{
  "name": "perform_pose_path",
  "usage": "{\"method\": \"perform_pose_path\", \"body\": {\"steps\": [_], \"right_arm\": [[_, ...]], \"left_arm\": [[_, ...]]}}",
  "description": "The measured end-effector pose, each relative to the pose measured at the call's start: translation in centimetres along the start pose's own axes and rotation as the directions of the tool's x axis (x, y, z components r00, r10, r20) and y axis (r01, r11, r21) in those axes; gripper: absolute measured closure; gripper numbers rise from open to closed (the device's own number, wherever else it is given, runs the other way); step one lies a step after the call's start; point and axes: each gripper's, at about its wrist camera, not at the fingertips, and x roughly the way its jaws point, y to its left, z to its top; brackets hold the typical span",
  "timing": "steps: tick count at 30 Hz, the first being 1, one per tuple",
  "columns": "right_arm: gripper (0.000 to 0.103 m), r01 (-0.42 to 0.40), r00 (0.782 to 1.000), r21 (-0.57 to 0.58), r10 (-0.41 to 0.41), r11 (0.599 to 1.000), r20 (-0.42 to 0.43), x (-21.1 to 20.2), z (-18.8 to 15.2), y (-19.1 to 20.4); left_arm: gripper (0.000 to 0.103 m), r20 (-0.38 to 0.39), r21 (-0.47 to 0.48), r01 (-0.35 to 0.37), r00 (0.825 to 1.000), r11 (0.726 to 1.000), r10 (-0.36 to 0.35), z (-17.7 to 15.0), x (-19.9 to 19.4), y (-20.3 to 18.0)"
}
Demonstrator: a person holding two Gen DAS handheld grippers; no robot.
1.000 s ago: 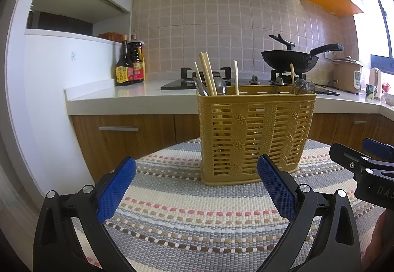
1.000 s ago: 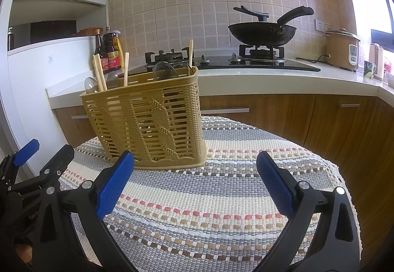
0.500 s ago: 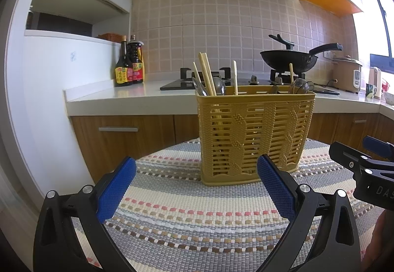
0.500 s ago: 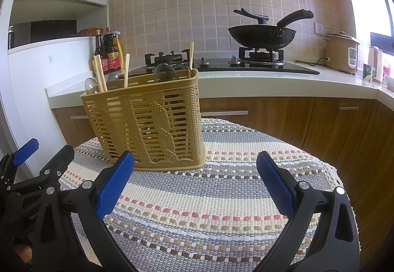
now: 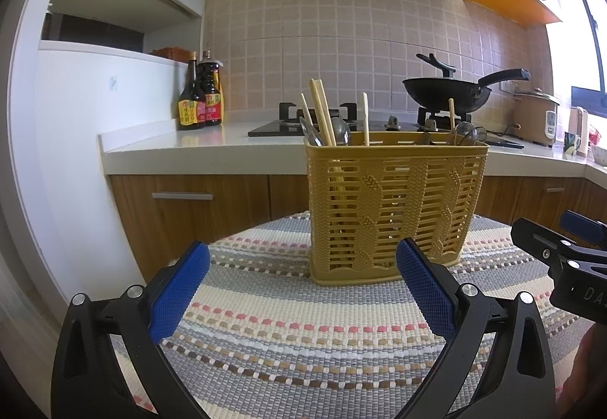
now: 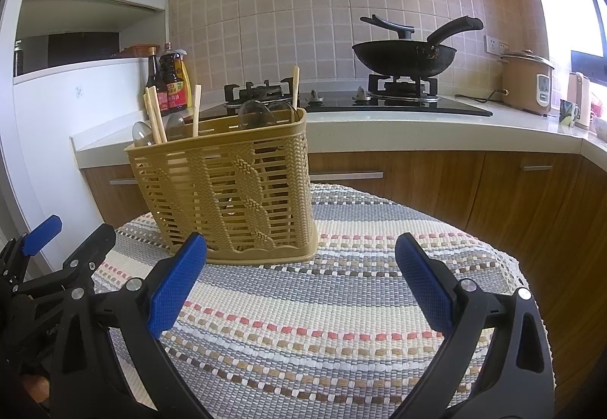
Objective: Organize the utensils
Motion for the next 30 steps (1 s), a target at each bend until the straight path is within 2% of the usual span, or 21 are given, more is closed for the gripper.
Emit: {"method": "perform_pose_path", "body": {"steps": [11, 16, 23, 30], "right_arm": [[0.008, 0.001, 1.0, 0.001, -0.001, 1.0, 0.002, -0.1, 0.0, 0.0], [0.008, 0.001, 1.0, -0.001, -0.001, 1.0, -0.001, -0.1, 0.0, 0.1], [0.008, 0.002, 1.0, -0.008, -0.002, 1.0, -0.002, 0.0, 0.0, 0.2], [0.008, 0.002, 1.0, -0.009, -0.002, 1.0, -0.001, 0.0, 0.0, 0.4]], "left_arm": [[0.008, -0.002, 0.007, -0.002, 1.0, 1.0, 0.002, -0.1, 0.1, -0.1], [0.008, -0.032, -0.021, -0.003, 0.999, 1.0, 0.002, -0.1, 0.7, 0.4], [0.007, -0.029, -0.065, 0.024, 0.999, 0.998, -0.026, -0.1, 0.8, 1.5], [0.007, -0.034, -0.073, 0.021, 0.999, 0.997, -0.024, -0.1, 0.8, 1.6]]}}
